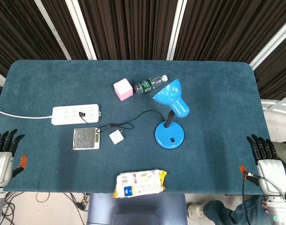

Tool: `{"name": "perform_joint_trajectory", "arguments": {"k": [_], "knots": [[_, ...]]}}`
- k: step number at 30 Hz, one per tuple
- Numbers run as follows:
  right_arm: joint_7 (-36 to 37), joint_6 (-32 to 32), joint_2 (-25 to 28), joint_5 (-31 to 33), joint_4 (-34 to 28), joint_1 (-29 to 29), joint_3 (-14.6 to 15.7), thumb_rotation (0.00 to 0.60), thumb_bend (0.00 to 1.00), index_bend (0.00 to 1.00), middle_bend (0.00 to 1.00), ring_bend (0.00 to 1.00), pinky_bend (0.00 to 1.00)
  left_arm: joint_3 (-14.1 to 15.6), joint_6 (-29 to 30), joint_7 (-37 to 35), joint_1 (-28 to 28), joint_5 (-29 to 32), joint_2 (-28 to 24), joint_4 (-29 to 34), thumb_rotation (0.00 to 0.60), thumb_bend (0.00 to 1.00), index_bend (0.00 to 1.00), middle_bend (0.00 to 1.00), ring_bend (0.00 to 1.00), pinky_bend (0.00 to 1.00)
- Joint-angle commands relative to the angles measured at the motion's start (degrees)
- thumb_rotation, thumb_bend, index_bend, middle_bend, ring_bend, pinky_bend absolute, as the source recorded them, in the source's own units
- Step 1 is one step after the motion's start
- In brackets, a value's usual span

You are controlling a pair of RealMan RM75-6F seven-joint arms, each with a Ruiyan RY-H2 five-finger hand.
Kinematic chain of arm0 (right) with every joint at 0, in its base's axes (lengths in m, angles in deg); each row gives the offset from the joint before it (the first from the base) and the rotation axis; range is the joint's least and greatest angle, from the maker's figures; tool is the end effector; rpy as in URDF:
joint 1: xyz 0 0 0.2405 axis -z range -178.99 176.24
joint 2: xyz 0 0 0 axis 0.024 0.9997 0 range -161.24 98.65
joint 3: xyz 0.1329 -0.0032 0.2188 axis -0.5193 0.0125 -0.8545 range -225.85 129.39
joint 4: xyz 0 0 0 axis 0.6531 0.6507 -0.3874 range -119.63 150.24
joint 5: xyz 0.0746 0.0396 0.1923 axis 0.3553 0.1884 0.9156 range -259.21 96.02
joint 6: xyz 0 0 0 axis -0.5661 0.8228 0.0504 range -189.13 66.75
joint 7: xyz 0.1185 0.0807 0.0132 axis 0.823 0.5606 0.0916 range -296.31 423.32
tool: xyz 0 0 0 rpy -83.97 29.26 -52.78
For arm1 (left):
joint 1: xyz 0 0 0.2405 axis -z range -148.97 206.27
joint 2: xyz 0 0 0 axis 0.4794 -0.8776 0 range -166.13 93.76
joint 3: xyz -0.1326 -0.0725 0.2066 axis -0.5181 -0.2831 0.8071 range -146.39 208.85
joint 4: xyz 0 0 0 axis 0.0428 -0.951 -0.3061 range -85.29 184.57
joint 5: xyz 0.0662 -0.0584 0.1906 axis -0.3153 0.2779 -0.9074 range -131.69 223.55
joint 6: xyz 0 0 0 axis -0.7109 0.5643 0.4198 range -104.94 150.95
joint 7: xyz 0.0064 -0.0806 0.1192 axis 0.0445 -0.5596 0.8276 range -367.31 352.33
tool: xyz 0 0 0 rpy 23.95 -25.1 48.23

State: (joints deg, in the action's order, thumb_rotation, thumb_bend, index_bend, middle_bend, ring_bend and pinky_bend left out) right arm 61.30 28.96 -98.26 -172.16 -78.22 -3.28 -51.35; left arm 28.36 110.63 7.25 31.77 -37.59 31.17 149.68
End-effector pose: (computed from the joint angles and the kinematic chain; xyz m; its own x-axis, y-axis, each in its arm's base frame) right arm -0.2957 -0.1651 0.1500 0.3671 0.0697 0.9276 -0.9279 -0.0419 0.3704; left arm -0.2875 0.1694 0.1386 0.4542 -0.0060 0.8909 0.8897 0.0544 -0.4532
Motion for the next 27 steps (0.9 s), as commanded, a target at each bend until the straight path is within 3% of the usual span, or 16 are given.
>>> {"name": "perform_joint_trajectory", "arguments": {"k": [1, 19, 23, 27], "knots": [[-0.05, 0.05, -0.03, -0.13, -0.01, -0.01, 0.04, 0.600, 0.33, 0.00, 0.07, 0.00, 0.00, -0.03, 0.08, -0.05, 0.01, -0.09, 0.01, -0.02, 0.600, 0.47, 0.17, 0.04, 0.00, 0.00], [0.33, -0.12, 0.27, 0.09, -0.35, 0.02, 0.06, 0.600, 0.33, 0.00, 0.07, 0.00, 0.01, 0.01, 0.09, 0.04, -0.04, -0.03, 0.05, 0.03, 0.600, 0.47, 0.17, 0.04, 0.00, 0.00], [0.07, -0.73, 0.22, 0.05, -0.41, -0.16, 0.30, 0.600, 0.33, 0.00, 0.07, 0.02, 0.11, 0.00, -0.12, 0.00, -0.01, 0.19, 0.00, 0.02, 0.600, 0.47, 0.17, 0.04, 0.00, 0.00], [0.00, -1.31, 0.07, -0.04, -0.43, -0.42, 0.46, 0.600, 0.33, 0.00, 0.12, 0.10, 0.23, 0.02, -0.21, 0.17, -0.06, 0.48, 0.02, 0.15, 0.600, 0.47, 0.17, 0.04, 0.00, 0.00]]}}
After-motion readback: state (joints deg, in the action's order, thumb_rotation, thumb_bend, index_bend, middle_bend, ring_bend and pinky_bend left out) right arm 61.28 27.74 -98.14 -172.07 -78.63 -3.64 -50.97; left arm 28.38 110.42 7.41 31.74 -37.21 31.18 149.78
